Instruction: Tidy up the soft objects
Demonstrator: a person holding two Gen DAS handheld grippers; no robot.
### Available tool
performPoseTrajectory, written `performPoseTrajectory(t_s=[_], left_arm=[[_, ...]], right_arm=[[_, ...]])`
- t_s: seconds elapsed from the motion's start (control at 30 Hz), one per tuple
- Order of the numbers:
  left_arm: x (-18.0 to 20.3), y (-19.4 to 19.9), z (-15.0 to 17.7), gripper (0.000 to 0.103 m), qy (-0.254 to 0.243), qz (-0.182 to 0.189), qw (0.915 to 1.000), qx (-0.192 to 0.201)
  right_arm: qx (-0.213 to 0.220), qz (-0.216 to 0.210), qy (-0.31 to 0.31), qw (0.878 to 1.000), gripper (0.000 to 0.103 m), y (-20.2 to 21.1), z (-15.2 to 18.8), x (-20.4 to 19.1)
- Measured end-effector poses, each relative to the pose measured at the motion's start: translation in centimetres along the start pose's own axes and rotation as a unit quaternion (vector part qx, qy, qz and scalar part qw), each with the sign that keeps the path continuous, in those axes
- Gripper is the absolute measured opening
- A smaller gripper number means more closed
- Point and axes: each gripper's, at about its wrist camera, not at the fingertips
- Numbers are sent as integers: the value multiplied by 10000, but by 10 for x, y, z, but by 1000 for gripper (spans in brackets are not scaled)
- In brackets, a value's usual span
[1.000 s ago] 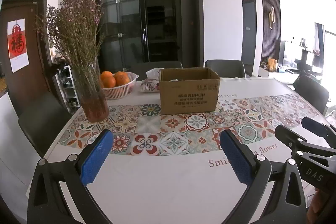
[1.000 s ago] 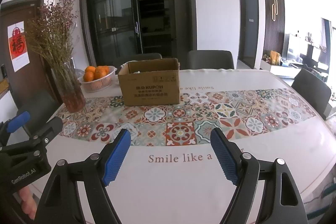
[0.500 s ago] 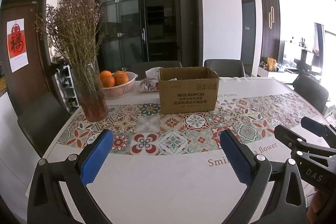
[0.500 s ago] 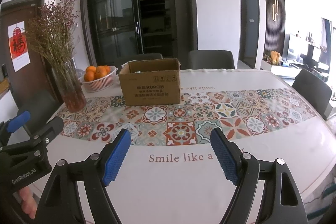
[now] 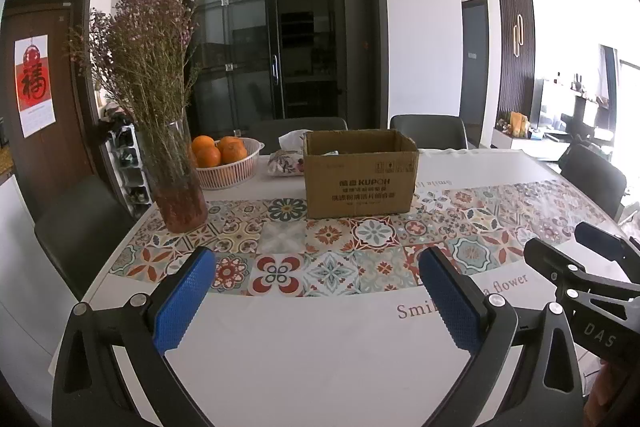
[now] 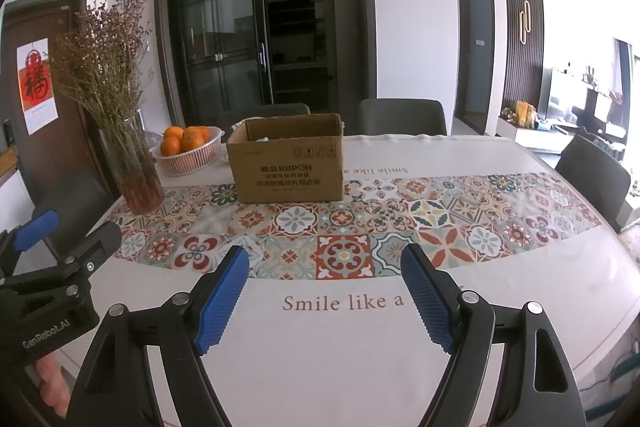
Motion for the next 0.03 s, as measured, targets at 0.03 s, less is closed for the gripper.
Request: performPoseTrajectory(t_s=[0.03], left_arm=[[0,0,0,103,8,-11,10000,7]], right_arm=[[5,-6,-1,10000,79,0,0,0]])
Point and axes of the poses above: each gripper's, at about its wrist camera, not at the fingertips, and y roughly against the way its jaws point, x to its right, z to its underside
